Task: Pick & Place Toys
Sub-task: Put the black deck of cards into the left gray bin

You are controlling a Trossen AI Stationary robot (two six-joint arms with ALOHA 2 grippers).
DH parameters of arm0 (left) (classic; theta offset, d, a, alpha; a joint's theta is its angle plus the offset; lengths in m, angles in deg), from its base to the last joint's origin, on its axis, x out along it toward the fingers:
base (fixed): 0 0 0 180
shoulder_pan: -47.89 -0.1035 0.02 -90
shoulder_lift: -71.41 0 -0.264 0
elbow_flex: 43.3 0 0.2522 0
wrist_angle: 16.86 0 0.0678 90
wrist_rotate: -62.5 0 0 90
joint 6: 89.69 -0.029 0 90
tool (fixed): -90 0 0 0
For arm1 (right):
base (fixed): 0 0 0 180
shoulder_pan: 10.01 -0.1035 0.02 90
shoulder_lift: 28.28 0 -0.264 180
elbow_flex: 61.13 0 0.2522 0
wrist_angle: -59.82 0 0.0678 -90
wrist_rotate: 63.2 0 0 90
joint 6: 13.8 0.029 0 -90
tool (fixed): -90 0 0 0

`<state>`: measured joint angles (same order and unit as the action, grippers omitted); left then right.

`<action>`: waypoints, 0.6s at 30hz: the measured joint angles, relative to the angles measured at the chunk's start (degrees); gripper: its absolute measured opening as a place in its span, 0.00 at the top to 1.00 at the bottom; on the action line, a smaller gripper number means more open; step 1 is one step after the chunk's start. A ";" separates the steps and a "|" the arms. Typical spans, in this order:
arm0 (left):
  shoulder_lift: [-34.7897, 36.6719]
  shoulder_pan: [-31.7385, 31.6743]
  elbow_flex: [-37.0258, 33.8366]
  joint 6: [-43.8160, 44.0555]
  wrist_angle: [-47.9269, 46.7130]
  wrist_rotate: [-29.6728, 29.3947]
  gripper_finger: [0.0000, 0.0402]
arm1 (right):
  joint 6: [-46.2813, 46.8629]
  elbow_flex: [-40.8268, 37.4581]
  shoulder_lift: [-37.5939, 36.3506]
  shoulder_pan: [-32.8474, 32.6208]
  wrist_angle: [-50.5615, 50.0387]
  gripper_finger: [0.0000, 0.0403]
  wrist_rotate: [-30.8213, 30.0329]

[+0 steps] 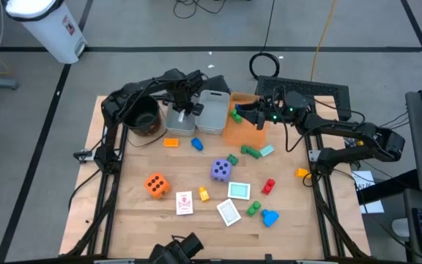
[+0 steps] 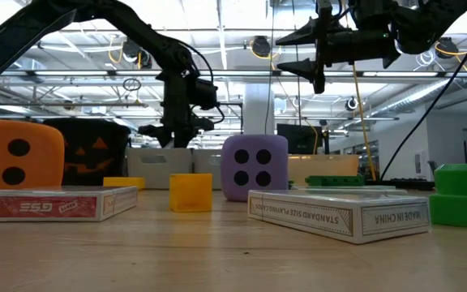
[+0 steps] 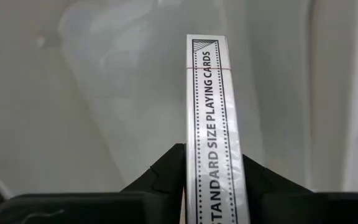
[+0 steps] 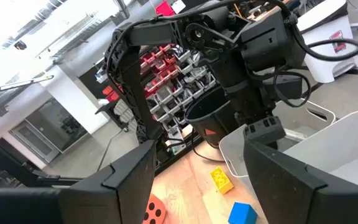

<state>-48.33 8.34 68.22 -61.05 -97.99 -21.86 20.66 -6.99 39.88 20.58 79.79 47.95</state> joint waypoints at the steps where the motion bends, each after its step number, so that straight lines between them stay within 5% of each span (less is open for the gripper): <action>1: 0.00 0.00 0.00 -0.02 0.65 0.22 0.77 | 0.00 0.00 0.00 0.00 0.00 0.42 0.00; 10: 0.00 -0.04 0.00 0.23 1.56 -1.46 0.83 | 0.00 0.00 0.00 0.00 -0.02 0.42 0.00; 18: 0.00 -0.11 0.00 1.54 3.58 -1.13 0.79 | -0.22 0.00 0.00 0.00 -0.36 0.42 0.00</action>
<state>-48.33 8.23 68.22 -59.52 -94.40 -22.99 20.44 -6.99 39.88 20.58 79.43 47.95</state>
